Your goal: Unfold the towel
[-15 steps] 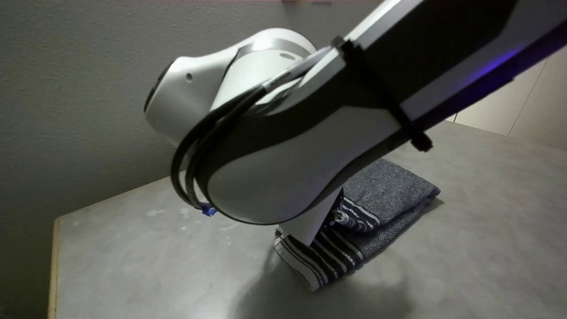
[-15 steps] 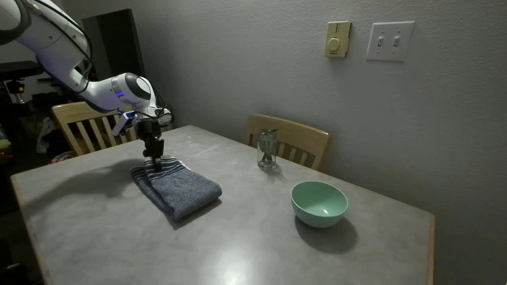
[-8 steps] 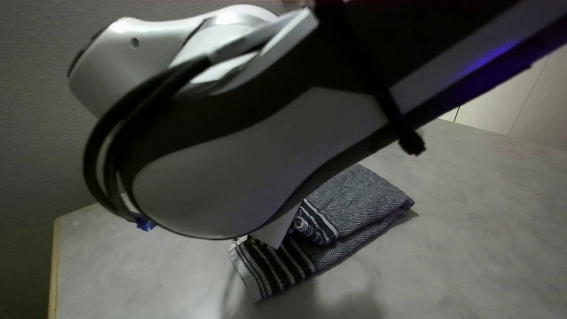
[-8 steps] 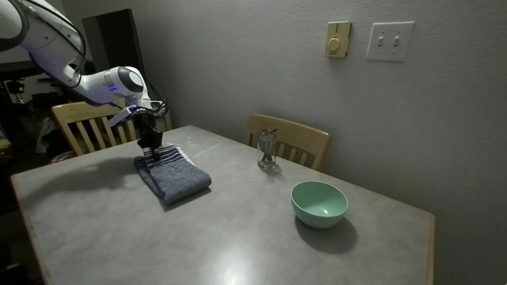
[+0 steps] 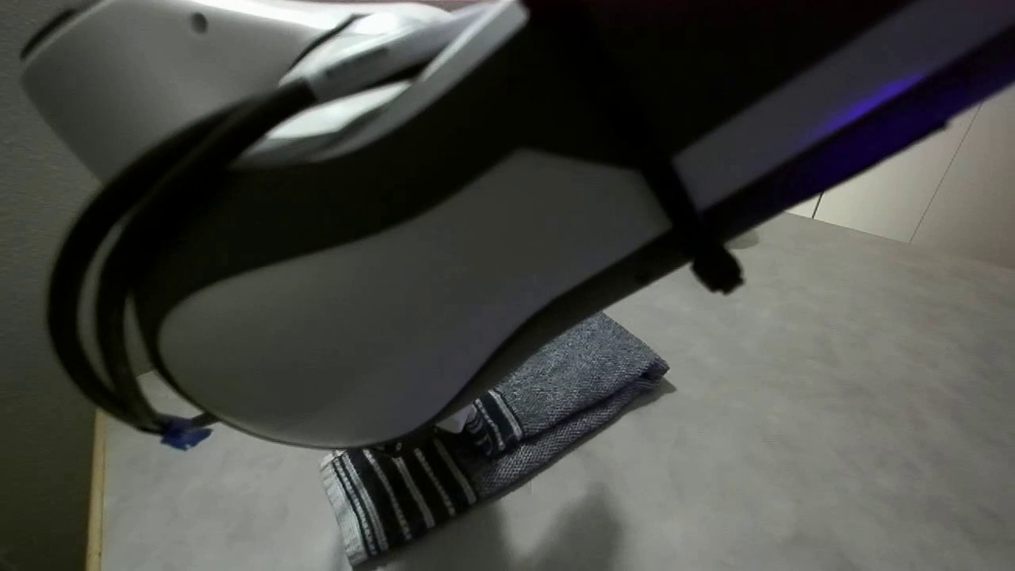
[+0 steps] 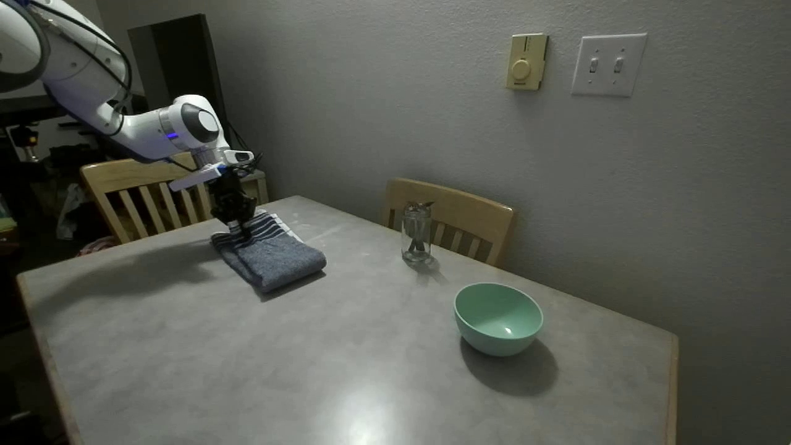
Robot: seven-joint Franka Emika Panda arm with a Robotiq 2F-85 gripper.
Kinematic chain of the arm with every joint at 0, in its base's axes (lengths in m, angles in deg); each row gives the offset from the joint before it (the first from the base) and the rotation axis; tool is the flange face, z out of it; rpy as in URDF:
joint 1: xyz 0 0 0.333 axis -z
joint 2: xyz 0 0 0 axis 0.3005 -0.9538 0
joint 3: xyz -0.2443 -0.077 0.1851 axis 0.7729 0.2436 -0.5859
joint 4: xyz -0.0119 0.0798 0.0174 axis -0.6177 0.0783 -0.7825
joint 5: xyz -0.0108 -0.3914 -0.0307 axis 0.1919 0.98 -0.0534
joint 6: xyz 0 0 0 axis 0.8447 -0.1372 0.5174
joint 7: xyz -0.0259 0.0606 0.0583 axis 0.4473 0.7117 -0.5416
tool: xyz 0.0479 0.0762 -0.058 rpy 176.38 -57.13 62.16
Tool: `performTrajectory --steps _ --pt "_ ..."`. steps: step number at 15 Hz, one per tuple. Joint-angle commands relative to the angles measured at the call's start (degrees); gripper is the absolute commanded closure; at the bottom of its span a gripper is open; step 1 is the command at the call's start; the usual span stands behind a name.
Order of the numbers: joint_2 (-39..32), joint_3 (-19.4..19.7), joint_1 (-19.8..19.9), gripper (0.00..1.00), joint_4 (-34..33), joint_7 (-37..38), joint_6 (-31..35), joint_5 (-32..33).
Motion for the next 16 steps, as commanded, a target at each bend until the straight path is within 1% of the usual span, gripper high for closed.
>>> performTrajectory --steps 1,3,5,7,9,10,11,13,14,16 --pt "4.2 -1.2 3.0 0.98 5.6 -3.4 4.8 -0.9" --pt "7.4 -1.4 4.8 0.98 10.7 -3.7 9.7 -1.1" --pt "10.9 -2.2 7.5 0.98 16.3 -5.1 15.5 -1.7" --pt "14.2 -4.3 11.3 0.98 21.4 -8.7 22.1 -3.0" --pt "17.3 -7.1 15.9 0.98 26.7 -13.7 28.0 -5.1" --pt "18.7 -7.3 17.2 0.98 29.2 -16.9 30.3 -7.5" --pt "20.3 -8.8 19.5 0.98 31.9 -20.5 31.6 -9.5" --pt "23.9 -11.1 23.6 0.98 37.3 -27.6 30.7 -13.8" --pt "25.9 -11.5 25.1 0.98 40.1 -30.0 28.7 -15.4" --pt "30.0 -11.0 26.6 0.98 45.6 -32.9 26.0 -16.2"
